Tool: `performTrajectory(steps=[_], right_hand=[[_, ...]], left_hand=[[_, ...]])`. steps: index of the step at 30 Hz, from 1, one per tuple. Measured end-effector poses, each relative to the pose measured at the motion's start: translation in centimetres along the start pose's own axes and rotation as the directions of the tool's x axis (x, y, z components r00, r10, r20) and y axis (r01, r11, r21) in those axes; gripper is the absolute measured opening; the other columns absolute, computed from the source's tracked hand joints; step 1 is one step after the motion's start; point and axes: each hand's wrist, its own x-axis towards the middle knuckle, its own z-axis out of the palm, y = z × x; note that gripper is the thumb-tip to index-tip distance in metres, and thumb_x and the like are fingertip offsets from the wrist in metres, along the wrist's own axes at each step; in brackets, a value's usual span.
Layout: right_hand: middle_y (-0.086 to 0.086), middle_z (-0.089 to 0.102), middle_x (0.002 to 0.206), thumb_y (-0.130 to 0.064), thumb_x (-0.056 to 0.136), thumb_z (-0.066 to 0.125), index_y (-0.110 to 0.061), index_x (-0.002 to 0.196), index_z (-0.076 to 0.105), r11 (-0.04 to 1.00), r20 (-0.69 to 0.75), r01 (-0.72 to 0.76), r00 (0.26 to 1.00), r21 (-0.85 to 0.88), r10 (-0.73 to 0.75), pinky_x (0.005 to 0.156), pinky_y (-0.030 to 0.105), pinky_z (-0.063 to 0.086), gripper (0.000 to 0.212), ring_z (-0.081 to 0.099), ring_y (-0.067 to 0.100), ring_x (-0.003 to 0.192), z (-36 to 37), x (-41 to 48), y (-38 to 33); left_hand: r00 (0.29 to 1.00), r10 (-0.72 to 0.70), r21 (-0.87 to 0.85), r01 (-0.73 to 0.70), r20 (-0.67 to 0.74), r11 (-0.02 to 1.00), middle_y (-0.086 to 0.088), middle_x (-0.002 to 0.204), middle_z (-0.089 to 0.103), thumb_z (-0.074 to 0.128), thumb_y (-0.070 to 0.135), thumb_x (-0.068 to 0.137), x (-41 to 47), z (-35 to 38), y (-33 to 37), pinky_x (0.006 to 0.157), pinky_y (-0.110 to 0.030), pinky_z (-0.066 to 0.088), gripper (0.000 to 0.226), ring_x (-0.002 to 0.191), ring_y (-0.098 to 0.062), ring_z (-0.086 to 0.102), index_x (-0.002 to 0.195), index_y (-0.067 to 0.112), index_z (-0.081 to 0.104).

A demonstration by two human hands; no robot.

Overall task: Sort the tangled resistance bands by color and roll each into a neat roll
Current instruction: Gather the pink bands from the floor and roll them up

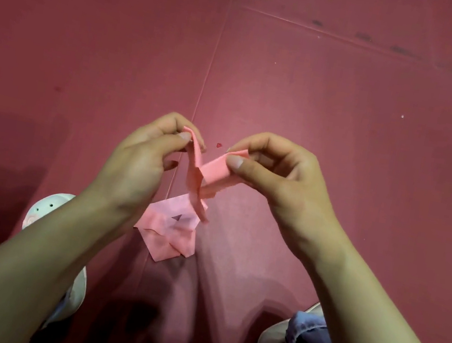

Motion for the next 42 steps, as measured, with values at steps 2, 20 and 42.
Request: performTrajectory(steps=[2,20,42], right_hand=[[0.003,0.066,0.077,0.006,0.081,0.066,-0.005,0.081,0.066,1.0,0.057,0.01,0.998,-0.008,-0.01,0.076,0.026,0.051,0.011,0.06,0.017,0.077,0.2,-0.1,0.0],[0.003,0.062,0.069,0.006,0.079,0.07,-0.014,0.073,0.067,0.988,-0.098,0.006,0.995,-0.152,-0.021,0.066,0.022,0.047,0.021,0.055,0.012,0.068,0.9,0.1,0.6],[-0.004,0.056,0.055,0.001,0.081,0.07,-0.014,0.076,0.066,0.992,-0.236,0.004,0.971,-0.128,-0.034,0.056,0.013,0.043,0.016,0.051,0.006,0.055,2.2,1.0,1.3]], left_hand=[[0.999,-0.031,-0.052,0.034,0.045,0.998,-0.008,0.086,0.062,0.048,0.022,0.078,-0.1,0.0,0.0,0.086,-0.041,0.037,0.016,0.086,-0.02,0.056,0.069,0.019,0.061],[0.975,-0.21,-0.159,0.218,0.068,0.963,-0.014,0.087,0.063,0.067,0.035,0.069,-0.7,0.4,0.3,0.072,-0.036,0.056,0.031,0.075,-0.02,0.065,0.083,0.008,0.06],[0.988,0.006,-0.052,-0.014,-0.154,0.999,-0.005,0.087,0.076,0.076,0.005,0.074,-0.4,-0.6,-1.1,0.086,-0.035,0.056,0.019,0.087,-0.019,0.072,0.083,0.022,0.079]])
